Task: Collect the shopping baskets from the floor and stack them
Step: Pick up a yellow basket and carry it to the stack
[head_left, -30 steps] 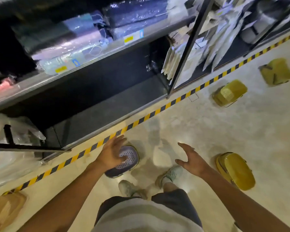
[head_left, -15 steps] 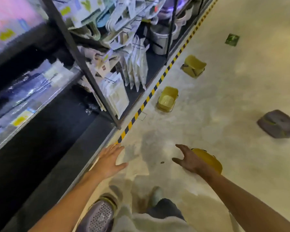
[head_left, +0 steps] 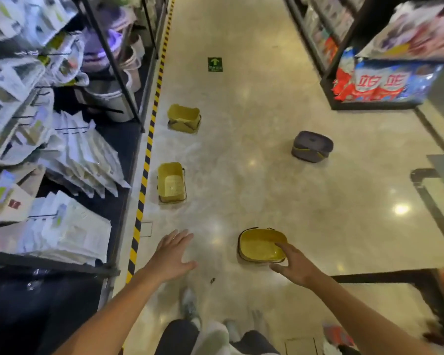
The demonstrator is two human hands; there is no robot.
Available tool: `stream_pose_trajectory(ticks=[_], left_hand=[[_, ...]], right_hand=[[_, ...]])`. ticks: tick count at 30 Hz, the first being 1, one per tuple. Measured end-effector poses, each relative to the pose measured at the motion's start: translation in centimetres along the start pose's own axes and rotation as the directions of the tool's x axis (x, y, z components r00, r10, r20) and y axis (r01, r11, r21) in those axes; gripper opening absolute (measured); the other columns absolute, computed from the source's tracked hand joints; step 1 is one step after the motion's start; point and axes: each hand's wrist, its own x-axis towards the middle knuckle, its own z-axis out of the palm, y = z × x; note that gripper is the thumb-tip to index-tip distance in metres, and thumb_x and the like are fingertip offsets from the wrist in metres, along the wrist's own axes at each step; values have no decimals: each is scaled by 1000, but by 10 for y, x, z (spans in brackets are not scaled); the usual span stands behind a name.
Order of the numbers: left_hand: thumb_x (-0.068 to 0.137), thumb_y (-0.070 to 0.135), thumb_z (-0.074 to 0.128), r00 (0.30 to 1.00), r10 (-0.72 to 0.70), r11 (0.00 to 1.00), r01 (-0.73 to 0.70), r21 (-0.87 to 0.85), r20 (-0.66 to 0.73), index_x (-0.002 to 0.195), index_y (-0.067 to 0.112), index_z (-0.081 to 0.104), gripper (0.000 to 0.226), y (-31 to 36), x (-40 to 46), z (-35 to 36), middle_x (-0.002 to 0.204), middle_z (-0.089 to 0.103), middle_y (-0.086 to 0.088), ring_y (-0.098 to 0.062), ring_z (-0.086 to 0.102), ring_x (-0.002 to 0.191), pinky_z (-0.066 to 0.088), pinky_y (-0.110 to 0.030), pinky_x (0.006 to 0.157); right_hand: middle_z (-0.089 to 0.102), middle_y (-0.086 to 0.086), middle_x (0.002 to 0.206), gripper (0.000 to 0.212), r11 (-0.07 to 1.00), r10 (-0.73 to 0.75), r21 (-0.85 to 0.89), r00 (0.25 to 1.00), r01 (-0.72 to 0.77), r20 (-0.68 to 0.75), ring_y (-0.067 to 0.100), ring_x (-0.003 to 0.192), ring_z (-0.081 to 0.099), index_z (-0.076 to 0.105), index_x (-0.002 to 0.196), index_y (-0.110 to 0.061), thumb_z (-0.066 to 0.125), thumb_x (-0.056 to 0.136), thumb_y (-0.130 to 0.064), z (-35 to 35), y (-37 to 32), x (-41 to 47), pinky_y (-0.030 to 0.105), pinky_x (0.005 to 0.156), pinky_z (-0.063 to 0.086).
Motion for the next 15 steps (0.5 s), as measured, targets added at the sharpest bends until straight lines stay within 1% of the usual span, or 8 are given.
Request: stream_pose_trajectory(ticks=[2,5,9,12,15], left_hand=[[92,64,52,996,63,997,-65,34,56,161,29,10,88,8,30,-16,168,-1,9,-17,-4,155,4,-38,124],[91,63,53,982,136,988,-144,58,129,161,28,9,90,25,65,-35,169,-2,6,-18,-3,155,5,-39,124],[91,65,52,961,211,966,-233,112,180,161,27,10,90,47,113,-52,169,-1,5,-20,-1,155,6,-39,125],[91,66,54,946,226,960,-257,112,232,161,27,11,91,68,142,-49,169,1,3,-22,0,155,6,-39,125],[90,66,54,932,223,958,-263,111,286,161,27,9,93,88,173,-34,169,1,2,-22,-1,155,5,-39,125]], right_hand=[[30,4,160,80,995,95,48,995,-93,-38,23,143,33,25,156,-21,63,92,-49,-9,5,-4,33,113,31],[28,3,160,83,975,197,121,977,-186,-81,22,144,32,23,156,-21,63,90,-52,-18,8,-13,32,113,29],[29,1,160,82,957,257,173,956,-231,-143,20,144,32,25,155,-24,64,89,-53,-32,16,-17,34,116,29],[29,3,160,83,943,298,198,943,-267,-148,21,145,31,26,156,-22,67,89,-48,-45,32,-13,35,117,29],[27,3,161,85,922,341,229,935,-312,-97,22,146,30,23,156,-23,68,89,-46,-57,55,-2,35,117,29]])
